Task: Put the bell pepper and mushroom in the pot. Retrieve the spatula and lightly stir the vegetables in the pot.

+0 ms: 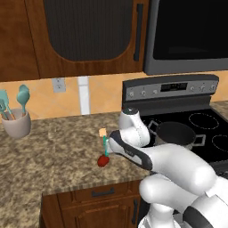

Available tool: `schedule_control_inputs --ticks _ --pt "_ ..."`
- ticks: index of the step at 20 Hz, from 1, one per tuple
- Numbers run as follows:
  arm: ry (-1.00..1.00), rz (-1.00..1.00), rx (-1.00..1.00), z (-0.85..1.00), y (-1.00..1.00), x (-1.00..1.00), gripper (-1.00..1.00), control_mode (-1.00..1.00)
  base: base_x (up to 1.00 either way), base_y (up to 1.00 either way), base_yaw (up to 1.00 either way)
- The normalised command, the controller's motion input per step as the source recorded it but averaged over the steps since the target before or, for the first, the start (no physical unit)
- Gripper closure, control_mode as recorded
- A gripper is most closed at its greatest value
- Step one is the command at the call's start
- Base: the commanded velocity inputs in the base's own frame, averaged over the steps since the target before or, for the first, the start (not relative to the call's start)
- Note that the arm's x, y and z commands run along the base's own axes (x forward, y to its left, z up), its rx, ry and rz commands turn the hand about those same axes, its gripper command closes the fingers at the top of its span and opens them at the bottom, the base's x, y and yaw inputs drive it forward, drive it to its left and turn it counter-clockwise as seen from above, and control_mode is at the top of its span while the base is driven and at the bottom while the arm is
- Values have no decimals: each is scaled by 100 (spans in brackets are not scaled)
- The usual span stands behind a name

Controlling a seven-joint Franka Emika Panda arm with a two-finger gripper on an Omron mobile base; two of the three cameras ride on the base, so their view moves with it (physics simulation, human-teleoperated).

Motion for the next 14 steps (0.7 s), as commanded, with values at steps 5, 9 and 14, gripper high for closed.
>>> schedule_control_inputs --ticks 5,9,14 --pt "-6 0 0 100 -13 -67 100 -100 0 0 0" --pt "-7 -2 0 100 -36 -30 100 -100 0 0 0" --pt "0 -11 0 97 -65 -1 100 -100 0 0 0"
